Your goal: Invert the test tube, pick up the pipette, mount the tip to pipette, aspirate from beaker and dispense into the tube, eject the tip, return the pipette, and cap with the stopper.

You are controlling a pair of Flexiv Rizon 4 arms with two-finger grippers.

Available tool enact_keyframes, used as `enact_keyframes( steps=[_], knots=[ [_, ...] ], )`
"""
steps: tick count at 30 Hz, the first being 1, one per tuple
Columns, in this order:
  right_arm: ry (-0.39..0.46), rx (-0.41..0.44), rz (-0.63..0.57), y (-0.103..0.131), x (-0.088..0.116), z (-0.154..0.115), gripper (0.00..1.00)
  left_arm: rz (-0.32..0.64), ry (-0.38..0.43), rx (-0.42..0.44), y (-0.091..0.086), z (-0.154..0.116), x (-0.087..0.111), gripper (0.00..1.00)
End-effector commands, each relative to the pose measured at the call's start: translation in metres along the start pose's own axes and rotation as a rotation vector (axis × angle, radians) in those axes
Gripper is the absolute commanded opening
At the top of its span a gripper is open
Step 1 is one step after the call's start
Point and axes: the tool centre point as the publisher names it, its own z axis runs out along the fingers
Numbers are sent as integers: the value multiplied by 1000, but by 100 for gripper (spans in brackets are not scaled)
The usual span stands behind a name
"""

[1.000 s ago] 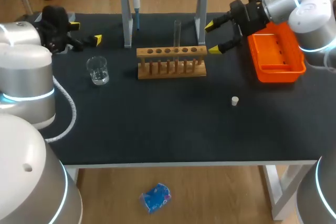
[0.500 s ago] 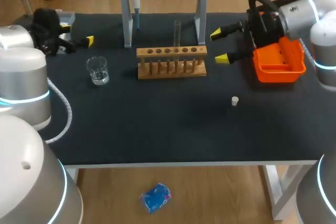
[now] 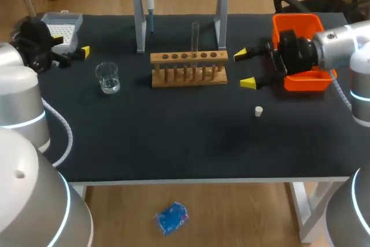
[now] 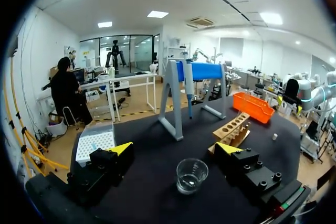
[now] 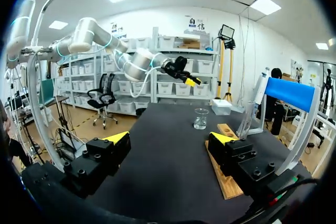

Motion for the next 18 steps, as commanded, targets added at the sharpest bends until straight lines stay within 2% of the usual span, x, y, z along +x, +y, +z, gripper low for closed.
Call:
enact_keyframes(
  steps=[1,4,7,14,18],
  knots=[
    [2,2,0,0,-1,0,100,1,-1,23,2,1,0,100],
    [37,-25,11,-1,2,2,100,1,-1,23,2,1,0,100],
    [88,-83,37,-8,16,6,100,5,-6,17,6,0,-3,100],
    [105,-168,65,-23,43,9,100,-58,-42,73,15,-9,-23,100],
    [115,-213,61,-25,51,10,100,-62,-69,93,19,-12,-32,100]
  ],
)
